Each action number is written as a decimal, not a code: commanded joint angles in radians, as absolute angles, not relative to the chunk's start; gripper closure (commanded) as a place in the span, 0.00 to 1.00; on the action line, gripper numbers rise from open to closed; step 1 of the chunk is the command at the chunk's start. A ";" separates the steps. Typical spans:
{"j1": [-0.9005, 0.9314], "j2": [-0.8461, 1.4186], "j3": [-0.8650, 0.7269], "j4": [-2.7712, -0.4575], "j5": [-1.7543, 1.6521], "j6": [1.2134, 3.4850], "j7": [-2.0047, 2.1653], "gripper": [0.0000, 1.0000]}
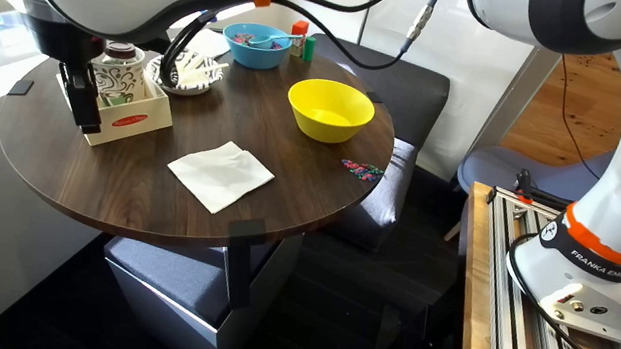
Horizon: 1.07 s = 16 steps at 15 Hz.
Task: Pick up the wooden box bowl and put it on the right side of the table
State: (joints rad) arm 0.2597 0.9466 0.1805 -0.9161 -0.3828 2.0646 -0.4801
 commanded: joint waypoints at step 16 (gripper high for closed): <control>0.300 0.935 0.164 -0.911 -0.442 2.014 -0.508 0.00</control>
State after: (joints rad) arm 0.2762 0.9372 0.1738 -0.9153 -0.4075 2.0285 -0.4708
